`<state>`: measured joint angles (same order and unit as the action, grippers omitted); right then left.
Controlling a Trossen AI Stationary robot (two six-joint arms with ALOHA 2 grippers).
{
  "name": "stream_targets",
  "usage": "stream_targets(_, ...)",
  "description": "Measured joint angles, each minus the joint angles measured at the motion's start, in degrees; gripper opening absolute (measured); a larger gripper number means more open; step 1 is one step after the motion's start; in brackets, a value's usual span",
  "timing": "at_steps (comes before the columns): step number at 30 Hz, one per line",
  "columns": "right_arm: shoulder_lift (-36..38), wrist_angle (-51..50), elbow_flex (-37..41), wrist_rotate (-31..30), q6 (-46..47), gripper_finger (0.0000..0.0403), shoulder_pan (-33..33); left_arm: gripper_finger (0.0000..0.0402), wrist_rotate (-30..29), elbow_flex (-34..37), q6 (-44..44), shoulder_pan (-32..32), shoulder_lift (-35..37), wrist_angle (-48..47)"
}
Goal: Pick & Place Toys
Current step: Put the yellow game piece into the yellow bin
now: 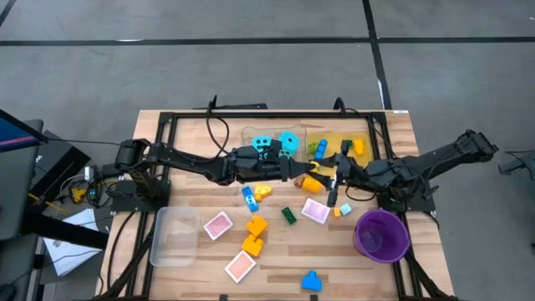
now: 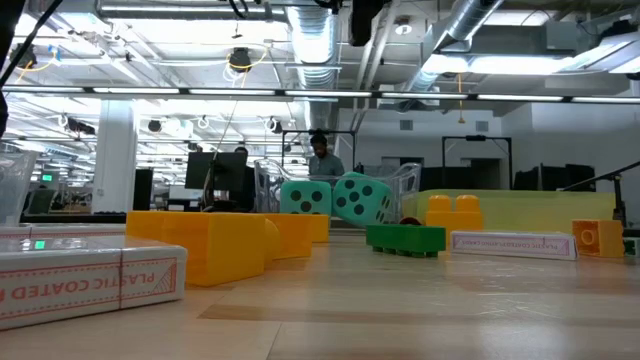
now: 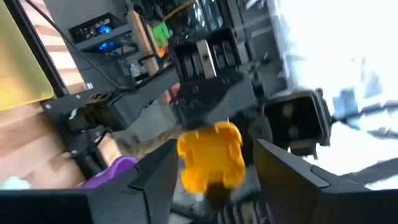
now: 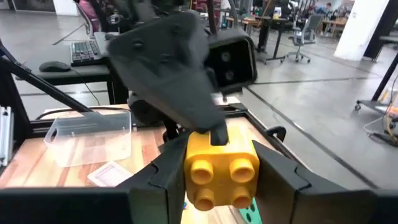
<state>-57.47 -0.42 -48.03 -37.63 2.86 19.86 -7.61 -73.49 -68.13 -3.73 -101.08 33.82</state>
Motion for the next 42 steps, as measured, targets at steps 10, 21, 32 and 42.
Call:
stream_targets(10, 6.48, -17.61, 0.00, -5.56, 14.37, 0.0141, 0.00, 0.0224, 6.72, -0.04, 29.53, -1.70, 9.88, -22.13)
stream_targets(21, 8.87, -42.08, 0.00, -5.66, 45.37, 0.0138, -1.29, 0.0179, 0.70, -0.02, 42.80, -5.83, 16.76, -40.24)
stream_targets(32, 8.76, -65.70, 0.00, 7.03, 71.69, 0.0139, -7.48, 0.0131, -1.12, -0.02, 42.48, -5.96, 17.25, -49.17)
stream_targets(42, 8.76, -71.35, 0.00, 10.14, 67.94, 0.0139, -20.66, 0.0081, -2.89, -0.02, 41.96, -6.01, 17.25, -55.08)
